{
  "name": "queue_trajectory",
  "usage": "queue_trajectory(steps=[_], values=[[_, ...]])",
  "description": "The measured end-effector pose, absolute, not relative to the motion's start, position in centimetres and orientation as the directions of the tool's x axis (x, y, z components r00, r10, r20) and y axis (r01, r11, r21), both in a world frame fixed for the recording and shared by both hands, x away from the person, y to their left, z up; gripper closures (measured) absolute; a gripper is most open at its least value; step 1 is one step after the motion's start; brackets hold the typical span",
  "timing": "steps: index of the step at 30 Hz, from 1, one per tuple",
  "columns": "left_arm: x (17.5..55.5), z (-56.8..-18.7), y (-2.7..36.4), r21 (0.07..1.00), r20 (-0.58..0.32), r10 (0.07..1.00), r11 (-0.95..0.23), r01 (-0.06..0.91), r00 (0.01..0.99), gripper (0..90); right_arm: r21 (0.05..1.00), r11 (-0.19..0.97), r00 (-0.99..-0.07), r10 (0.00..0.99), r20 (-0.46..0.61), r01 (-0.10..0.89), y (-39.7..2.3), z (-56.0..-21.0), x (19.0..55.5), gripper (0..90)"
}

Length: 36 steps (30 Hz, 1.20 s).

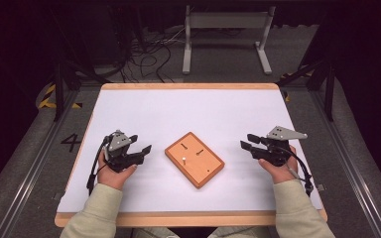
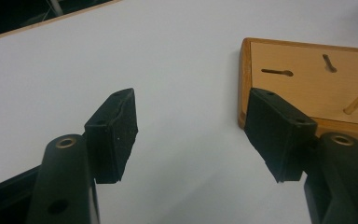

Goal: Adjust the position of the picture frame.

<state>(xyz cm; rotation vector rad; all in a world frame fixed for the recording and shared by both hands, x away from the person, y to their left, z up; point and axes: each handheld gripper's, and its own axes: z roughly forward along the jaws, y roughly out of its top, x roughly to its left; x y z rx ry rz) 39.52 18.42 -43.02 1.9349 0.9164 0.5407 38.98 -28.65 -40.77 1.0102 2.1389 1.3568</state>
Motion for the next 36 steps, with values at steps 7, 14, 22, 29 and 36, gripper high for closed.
queue_trajectory(steps=[7, 14, 22, 29, 36], values=[[39.9, -42.6, 17.7, 0.865, 0.012, 0.764, -0.332, 0.376, 0.646, 34.9, 0.896, 0.252, -0.647, 0.761, 0.049, 0.364, -29.0, -40.7, 38.5, 57.8], [40.5, -42.5, 16.9, 0.862, -0.008, 0.751, -0.329, 0.386, 0.660, 34.9, 0.890, 0.252, -0.678, 0.730, 0.083, 0.381, -28.6, -39.8, 37.5, 74.2], [40.4, -42.2, 16.5, 0.861, -0.002, 0.740, -0.341, 0.378, 0.673, 35.1, 0.870, 0.323, -0.722, 0.689, 0.054, 0.373, -27.1, -38.6, 36.6, 89.2], [40.2, -42.3, 17.1, 0.861, -0.009, 0.750, -0.330, 0.387, 0.661, 35.2, 0.862, 0.376, -0.766, 0.643, 0.023, 0.341, -25.1, -37.6, 36.1, 90.0], [39.7, -42.3, 17.8, 0.858, -0.007, 0.760, -0.329, 0.394, 0.649, 35.1, 0.866, 0.386, -0.818, 0.574, 0.044, 0.317, -22.7, -36.6, 35.7, 90.0]])
